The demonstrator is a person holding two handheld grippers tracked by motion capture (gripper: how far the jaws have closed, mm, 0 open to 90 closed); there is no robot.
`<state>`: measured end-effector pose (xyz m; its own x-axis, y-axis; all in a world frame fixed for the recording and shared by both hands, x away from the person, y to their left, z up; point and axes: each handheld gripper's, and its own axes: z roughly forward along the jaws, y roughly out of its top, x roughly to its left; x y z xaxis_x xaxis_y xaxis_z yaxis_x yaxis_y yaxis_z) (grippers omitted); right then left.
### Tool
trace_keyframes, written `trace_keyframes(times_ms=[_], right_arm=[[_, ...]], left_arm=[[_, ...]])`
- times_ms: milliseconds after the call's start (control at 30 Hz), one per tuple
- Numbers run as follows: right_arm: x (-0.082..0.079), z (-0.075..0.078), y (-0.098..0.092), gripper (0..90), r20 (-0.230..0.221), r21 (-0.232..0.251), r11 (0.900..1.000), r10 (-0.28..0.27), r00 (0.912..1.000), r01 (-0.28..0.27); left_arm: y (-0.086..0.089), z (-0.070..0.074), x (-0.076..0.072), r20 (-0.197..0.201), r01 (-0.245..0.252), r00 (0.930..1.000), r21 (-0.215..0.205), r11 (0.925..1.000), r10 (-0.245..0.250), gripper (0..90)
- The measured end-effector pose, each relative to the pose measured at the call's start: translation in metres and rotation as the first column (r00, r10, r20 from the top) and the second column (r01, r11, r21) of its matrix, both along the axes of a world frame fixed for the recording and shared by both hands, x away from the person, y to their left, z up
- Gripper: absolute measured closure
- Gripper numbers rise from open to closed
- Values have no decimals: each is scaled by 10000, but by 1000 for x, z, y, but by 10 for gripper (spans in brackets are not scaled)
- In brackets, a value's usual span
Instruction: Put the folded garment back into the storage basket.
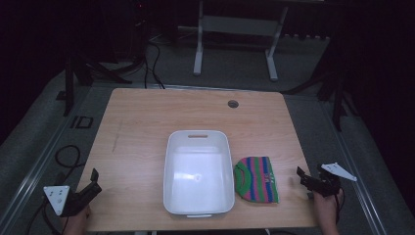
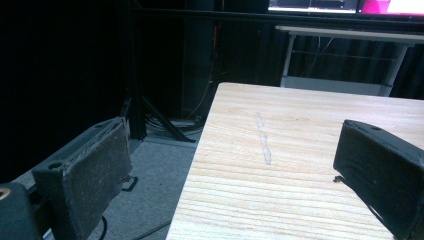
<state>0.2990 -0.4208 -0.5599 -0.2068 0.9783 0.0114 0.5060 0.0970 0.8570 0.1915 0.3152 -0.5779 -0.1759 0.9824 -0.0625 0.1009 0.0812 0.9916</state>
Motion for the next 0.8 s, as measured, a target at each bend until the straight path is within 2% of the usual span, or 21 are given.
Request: trace_keyframes(times_ms=[133,233,300,333,400,467,533,633,700,800], right_arm=[[0,0,-3,134,-103,212,9997,93,9999,-91],[0,0,-6,132,-182,-165,9989,428,9989,-431],[0,0,-8,132,-213,-95,9981,603,9980,-605],[3,0,-15,132,-479,293,9886,1490,9877,-1477],[3,1,-19,132,-682,317,9788,2039,9766,-2022],[5,2,-21,133,-1130,251,9644,2644,9578,-2632],[6,3,-21,133,-1477,133,9439,3282,9330,-3300],[8,4,-18,133,-2095,166,9033,4223,8819,-4286],[10,5,-16,133,-2337,274,8843,4591,8571,-4661],[12,9,-11,133,-2654,166,8470,5161,8144,-5313]], left_arm=[[0,0,0,21,-2,10000,-43,10000,2,22],[0,0,0,51,15,10000,-70,10000,-15,22],[1,0,0,50,32,10000,-91,10000,-32,22],[1,0,0,49,35,10000,-85,10000,-34,22],[1,0,0,61,17,10000,-79,10000,-17,22],[1,0,0,63,12,10000,-62,10000,-12,22],[1,0,0,60,15,10000,-61,10000,-15,22],[0,0,0,55,23,10000,-47,10000,-23,22],[0,0,0,58,12,10000,-43,10000,-12,22],[1,0,0,64,24,10000,-51,10000,-23,22]])
